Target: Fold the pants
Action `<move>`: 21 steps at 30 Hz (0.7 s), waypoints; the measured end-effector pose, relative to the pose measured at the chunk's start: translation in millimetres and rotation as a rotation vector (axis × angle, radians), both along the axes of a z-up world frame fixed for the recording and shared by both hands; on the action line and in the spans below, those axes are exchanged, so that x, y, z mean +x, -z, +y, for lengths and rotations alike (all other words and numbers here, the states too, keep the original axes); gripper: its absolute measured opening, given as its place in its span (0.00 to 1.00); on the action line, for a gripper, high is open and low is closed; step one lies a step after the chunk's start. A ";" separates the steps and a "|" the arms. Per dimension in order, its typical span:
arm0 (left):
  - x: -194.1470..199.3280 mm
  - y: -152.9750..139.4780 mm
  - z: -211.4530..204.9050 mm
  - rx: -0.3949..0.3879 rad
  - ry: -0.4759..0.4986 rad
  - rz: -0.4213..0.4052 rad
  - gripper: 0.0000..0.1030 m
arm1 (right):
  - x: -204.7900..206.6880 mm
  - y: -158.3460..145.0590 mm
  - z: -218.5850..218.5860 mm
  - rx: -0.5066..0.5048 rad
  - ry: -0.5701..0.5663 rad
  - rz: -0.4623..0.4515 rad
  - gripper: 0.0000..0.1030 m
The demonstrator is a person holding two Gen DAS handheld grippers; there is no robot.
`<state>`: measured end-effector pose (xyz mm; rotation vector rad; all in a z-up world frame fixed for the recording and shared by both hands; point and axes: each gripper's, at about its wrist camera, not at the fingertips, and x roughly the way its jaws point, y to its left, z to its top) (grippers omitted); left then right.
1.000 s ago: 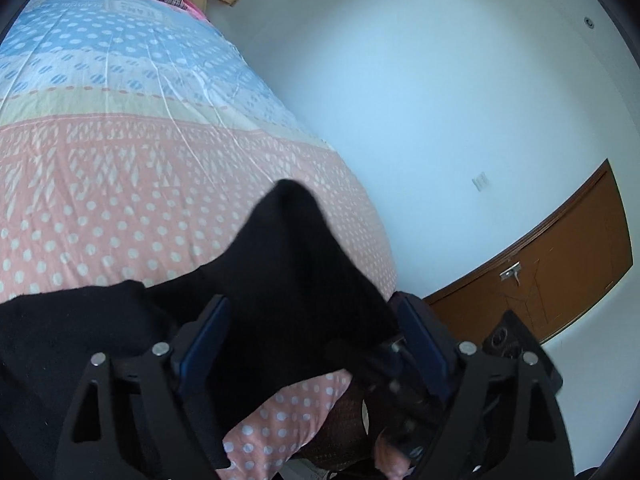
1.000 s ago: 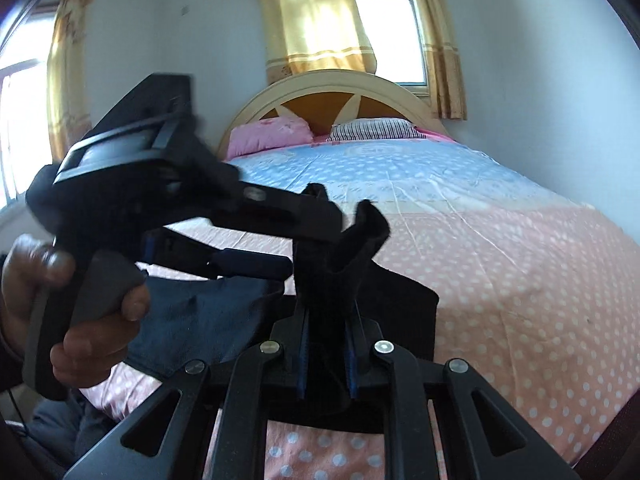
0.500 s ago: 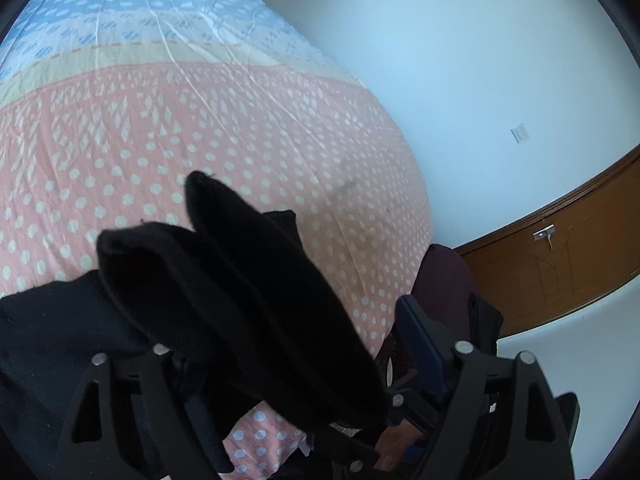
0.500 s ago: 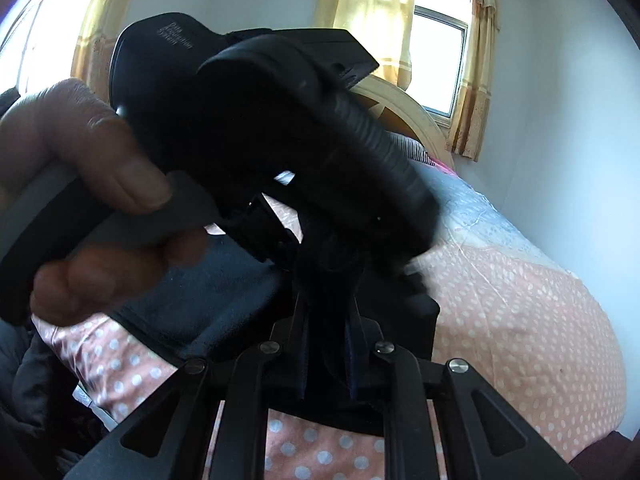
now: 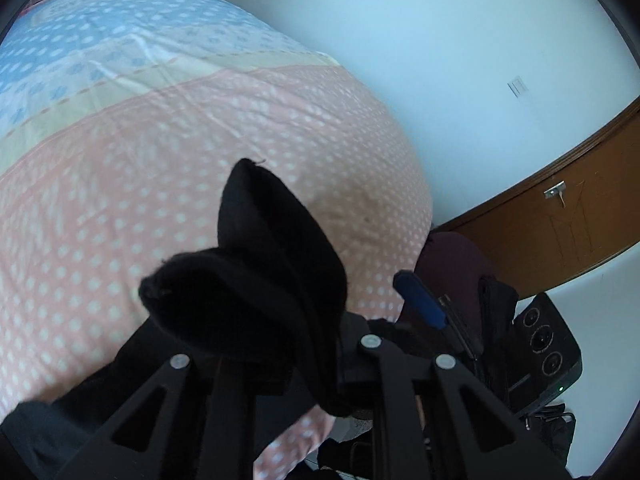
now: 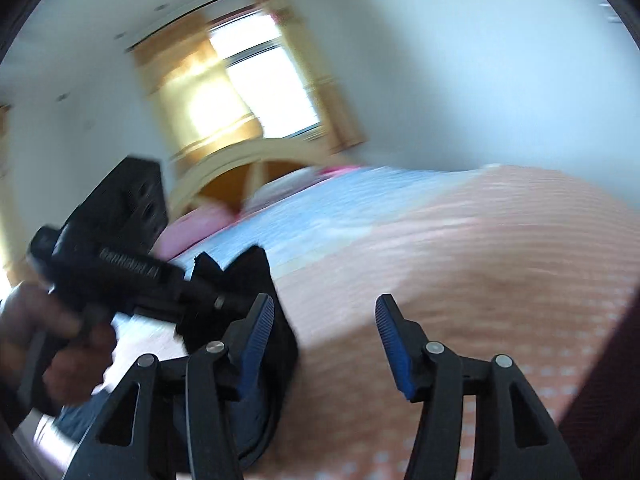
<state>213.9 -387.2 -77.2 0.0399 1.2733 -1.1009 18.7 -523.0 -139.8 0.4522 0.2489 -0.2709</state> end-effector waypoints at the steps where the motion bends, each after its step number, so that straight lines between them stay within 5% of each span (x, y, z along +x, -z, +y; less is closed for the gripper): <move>1: 0.8 3.5 -9.5 0.002 0.006 0.019 0.15 | -1.2 1.8 -5.3 0.018 0.034 0.005 0.54; 6: -5.3 27.8 -55.4 0.079 0.063 0.025 0.15 | -16.8 11.6 -37.7 0.173 0.146 0.000 0.58; 9: -0.5 41.6 -63.7 0.043 0.046 0.085 0.15 | -20.2 14.4 -46.5 0.224 0.180 0.018 0.59; 12: -0.4 45.3 -71.4 0.034 0.052 0.046 0.15 | -18.2 18.3 -51.5 0.241 0.187 0.044 0.59; 16: 5.8 45.7 -54.9 0.015 0.025 0.084 0.15 | -10.1 20.8 -51.8 0.234 0.169 0.052 0.59; 21: 7.3 4.3 4.0 -0.057 0.006 0.023 0.12 | 0.3 21.4 -32.8 0.180 0.120 0.073 0.59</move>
